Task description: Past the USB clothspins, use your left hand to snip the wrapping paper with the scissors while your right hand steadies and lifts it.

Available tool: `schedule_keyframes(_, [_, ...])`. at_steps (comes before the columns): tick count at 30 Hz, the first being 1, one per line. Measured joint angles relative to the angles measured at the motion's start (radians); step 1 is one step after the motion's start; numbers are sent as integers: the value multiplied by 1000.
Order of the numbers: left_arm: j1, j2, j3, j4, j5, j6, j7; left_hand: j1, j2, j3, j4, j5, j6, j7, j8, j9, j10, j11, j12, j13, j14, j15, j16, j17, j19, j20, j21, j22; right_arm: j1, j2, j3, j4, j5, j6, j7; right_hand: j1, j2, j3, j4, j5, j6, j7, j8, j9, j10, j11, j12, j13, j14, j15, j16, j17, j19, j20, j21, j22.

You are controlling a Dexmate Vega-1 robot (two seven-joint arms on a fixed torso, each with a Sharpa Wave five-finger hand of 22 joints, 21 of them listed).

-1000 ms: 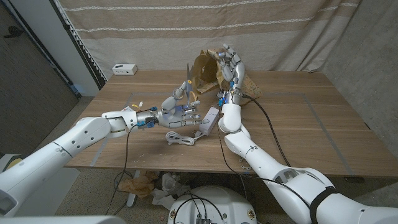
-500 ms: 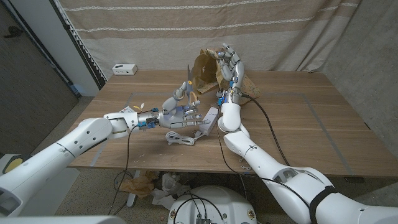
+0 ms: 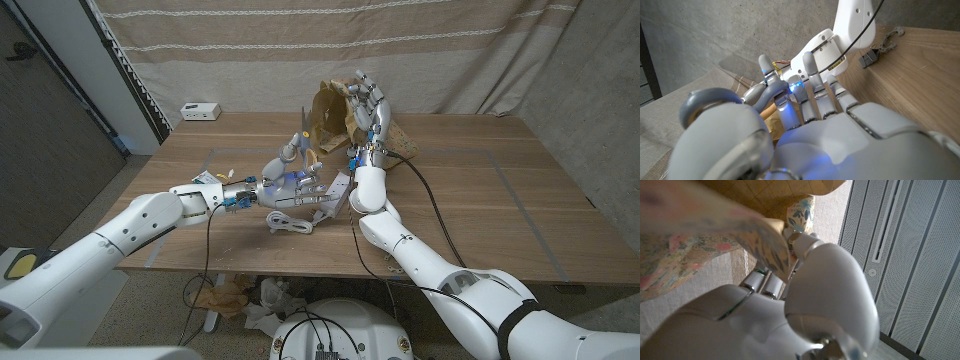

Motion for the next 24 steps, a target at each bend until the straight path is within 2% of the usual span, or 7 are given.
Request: schedule_keyframes(24, [7, 2, -8, 0, -1, -3, 1, 0, 0, 4, -4, 0, 0, 0, -1, 0, 0, 0, 0, 0, 0, 0, 0, -7, 0, 0, 0, 0, 14, 1, -5, 21, 3, 1, -1, 0, 0, 0, 0, 3, 0, 0, 0, 0, 0, 0, -4, 0, 0, 0, 0, 0, -4, 4, 0, 0])
